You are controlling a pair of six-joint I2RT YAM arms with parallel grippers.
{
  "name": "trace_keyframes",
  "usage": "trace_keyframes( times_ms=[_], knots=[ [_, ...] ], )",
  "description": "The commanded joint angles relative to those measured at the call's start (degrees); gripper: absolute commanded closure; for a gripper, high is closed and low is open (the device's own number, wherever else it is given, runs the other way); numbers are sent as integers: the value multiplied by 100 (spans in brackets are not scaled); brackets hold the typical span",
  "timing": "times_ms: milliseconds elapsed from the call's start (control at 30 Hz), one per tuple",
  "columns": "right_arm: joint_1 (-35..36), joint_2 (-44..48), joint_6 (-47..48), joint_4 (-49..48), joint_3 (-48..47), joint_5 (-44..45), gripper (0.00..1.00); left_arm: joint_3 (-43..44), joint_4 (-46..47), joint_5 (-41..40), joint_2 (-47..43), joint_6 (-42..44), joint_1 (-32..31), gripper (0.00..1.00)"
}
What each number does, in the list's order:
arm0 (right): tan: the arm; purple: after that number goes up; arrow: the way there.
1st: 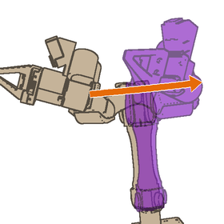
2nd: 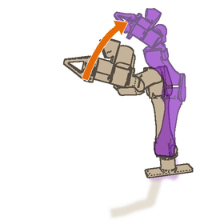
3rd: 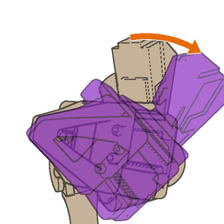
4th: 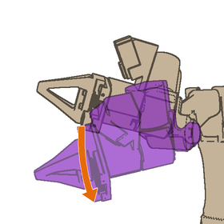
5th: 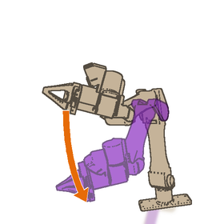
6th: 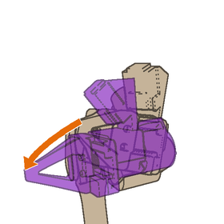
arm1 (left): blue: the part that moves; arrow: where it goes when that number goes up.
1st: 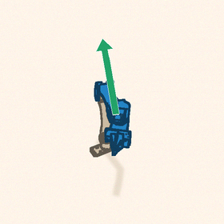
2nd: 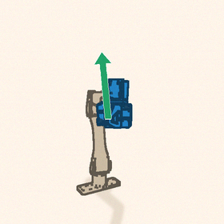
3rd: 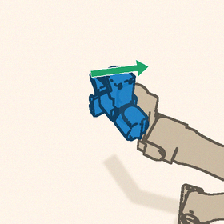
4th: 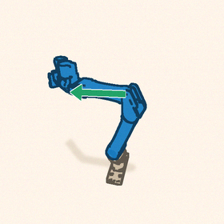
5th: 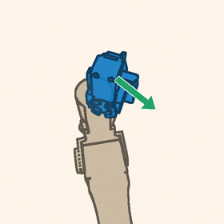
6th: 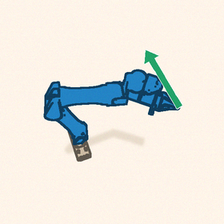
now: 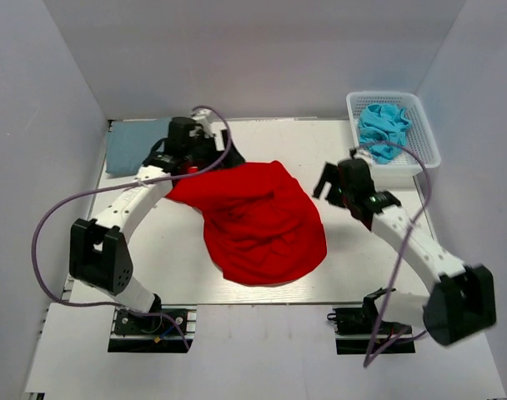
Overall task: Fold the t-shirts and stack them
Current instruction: Flatten out the tshirt
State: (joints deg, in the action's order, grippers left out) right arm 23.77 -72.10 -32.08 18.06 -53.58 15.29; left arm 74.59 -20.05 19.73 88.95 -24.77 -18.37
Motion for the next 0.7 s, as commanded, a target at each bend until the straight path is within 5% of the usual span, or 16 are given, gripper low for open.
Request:
trace_keyframes(
  times_ms=[0,200,533,667],
  knots=[
    [5,976,-686,706,637,203,10,12,55,796,377,332,-508,0],
    [-4,2137,-1002,1427,1245,282,10,336,-155,525,1333,596,-1352,6],
    [-13,2279,-1055,1770,1544,-8,10,1207,-412,-284,2478,667,-1977,23],
    [-13,2384,-1082,1701,1728,-166,10,1348,-473,-618,2637,667,-1977,37]
  ],
)
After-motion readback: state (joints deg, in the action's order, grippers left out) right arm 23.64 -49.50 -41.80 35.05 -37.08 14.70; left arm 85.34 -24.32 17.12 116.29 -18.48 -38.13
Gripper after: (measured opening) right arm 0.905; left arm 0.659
